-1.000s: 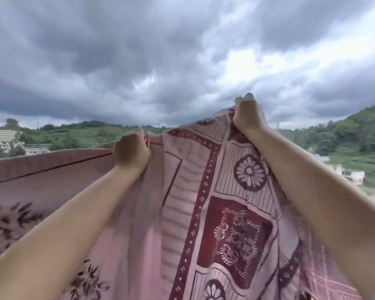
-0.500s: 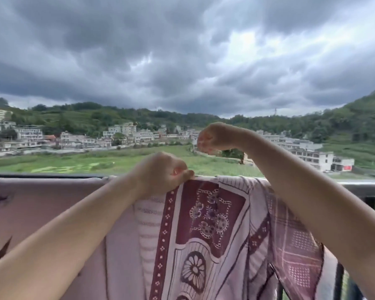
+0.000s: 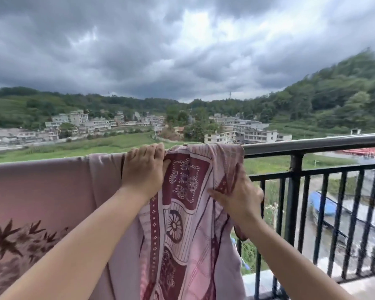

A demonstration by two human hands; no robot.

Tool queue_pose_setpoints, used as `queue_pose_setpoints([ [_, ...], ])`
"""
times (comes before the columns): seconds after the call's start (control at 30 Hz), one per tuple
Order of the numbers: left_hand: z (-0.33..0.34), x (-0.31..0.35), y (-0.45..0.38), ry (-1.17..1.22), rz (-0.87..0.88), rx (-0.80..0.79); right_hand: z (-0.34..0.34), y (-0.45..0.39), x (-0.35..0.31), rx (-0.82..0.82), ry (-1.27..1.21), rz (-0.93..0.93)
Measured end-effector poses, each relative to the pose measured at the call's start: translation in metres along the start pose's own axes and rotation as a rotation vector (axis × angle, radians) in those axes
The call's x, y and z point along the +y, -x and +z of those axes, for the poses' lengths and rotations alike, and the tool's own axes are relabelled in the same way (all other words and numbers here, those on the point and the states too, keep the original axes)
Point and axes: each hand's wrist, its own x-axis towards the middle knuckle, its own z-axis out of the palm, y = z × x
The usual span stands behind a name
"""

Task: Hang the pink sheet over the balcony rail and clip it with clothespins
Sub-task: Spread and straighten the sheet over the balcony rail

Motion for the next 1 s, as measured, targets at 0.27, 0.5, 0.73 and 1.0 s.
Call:
queue_pose_setpoints([
  [0.27,-0.002,-0.003,-0.003,-0.046,0.057,0.106,-0.050,-0.043,-0.011,0.360,0.177,-0.202],
  [0.5,-0.009,0.012,-0.012,-0.033,-0.070,0.043,-0.103,-0.156,-0.038,0.349,0.511,-0.227],
  [0.73,-0.012,0.060,-0.060,0.114,-0.140,-0.024,-0.096,-0.252,-0.045,0.408,0.600,-0.266],
  [1.0,0.009,0.075,-0.098,0.222,-0.272,0.056,-0.065,-0.256,0.022,-0.675,0.558,-0.357],
])
